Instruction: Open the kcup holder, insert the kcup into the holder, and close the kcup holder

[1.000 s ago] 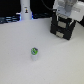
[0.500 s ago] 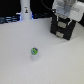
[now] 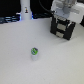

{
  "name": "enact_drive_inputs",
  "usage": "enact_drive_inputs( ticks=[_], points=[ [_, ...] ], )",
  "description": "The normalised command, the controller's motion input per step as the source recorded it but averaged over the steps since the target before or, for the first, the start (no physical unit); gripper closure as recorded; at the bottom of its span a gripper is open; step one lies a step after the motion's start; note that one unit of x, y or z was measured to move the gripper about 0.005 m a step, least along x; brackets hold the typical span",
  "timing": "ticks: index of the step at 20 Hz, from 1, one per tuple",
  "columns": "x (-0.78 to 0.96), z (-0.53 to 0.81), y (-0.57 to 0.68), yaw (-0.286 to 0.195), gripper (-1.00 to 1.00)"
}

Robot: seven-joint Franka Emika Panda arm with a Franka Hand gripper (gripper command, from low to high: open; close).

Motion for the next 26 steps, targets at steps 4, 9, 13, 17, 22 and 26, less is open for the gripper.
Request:
enact_drive_inputs(
  ticks=[4,9,13,17,22,26],
  points=[
    [0.94,0.13,-0.25,-0.071,1.00],
    [0.95,0.17,-0.26,-0.078,1.00],
    [0.95,0.19,-0.26,-0.085,1.00],
    [0.95,0.18,-0.27,-0.084,1.00],
    [0.93,0.17,-0.30,-0.084,1.00],
    [0.91,0.15,-0.32,-0.077,1.00]
  ],
)
